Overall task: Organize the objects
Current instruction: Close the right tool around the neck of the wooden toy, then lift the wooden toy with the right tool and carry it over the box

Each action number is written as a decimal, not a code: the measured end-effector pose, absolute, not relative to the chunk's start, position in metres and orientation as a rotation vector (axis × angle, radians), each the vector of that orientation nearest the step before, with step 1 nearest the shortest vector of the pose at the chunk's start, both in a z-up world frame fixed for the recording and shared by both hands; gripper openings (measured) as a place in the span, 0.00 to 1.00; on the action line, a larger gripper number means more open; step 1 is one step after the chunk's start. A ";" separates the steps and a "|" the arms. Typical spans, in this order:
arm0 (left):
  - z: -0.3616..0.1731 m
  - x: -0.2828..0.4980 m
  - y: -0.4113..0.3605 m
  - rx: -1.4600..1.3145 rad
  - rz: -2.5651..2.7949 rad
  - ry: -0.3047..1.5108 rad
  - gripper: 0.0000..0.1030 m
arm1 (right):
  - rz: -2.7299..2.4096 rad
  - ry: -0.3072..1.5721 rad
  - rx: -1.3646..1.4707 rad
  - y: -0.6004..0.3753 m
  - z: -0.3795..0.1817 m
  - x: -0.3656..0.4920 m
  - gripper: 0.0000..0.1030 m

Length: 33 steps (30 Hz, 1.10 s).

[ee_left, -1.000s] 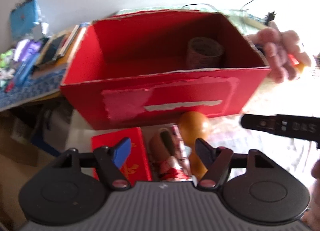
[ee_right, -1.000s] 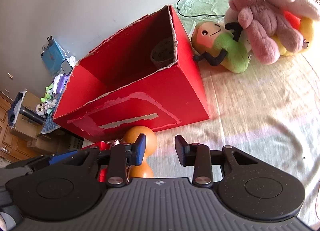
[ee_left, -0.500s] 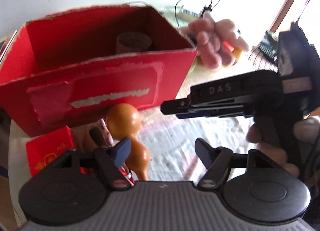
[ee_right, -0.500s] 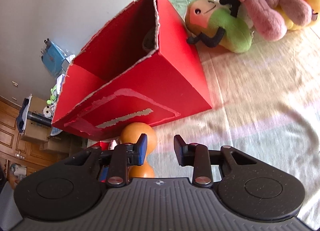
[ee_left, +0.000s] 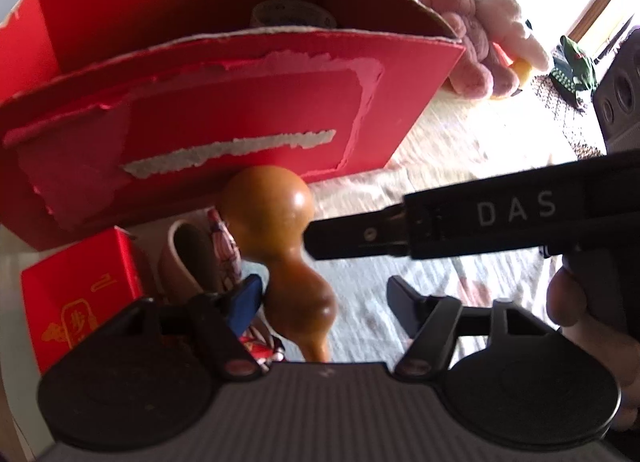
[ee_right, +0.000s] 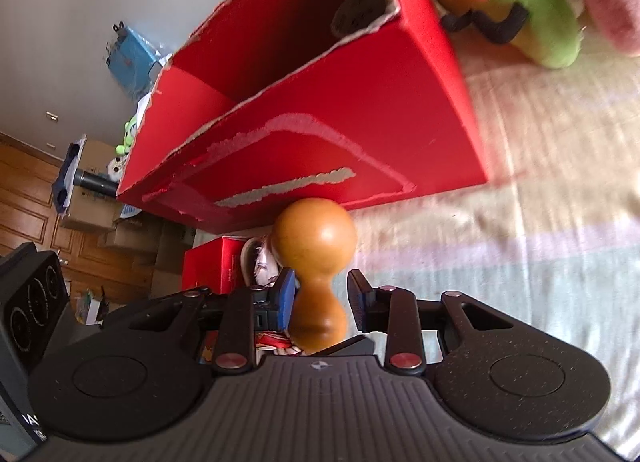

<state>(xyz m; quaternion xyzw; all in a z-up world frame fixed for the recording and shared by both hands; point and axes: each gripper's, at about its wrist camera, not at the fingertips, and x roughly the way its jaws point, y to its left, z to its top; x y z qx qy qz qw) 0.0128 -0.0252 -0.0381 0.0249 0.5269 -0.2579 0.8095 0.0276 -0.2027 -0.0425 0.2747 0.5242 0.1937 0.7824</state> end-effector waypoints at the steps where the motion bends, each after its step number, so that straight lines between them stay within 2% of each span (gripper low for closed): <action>1: -0.039 0.013 -0.025 0.058 -0.553 1.127 0.59 | 0.426 1.145 0.594 -0.200 -0.044 0.029 0.32; 4: -0.042 0.017 -0.023 0.057 -0.554 1.142 0.50 | 0.447 1.179 0.592 -0.194 -0.049 0.032 0.33; 7: -0.045 0.020 -0.020 0.048 -0.559 1.145 0.47 | 0.447 1.185 0.573 -0.191 -0.050 0.034 0.33; 21: -0.049 0.020 -0.024 0.107 -0.566 1.130 0.47 | 0.482 1.209 0.622 -0.196 -0.062 0.036 0.34; 33: -0.034 0.006 -0.038 0.186 -0.651 1.094 0.44 | 0.441 1.186 0.685 -0.219 -0.055 0.027 0.30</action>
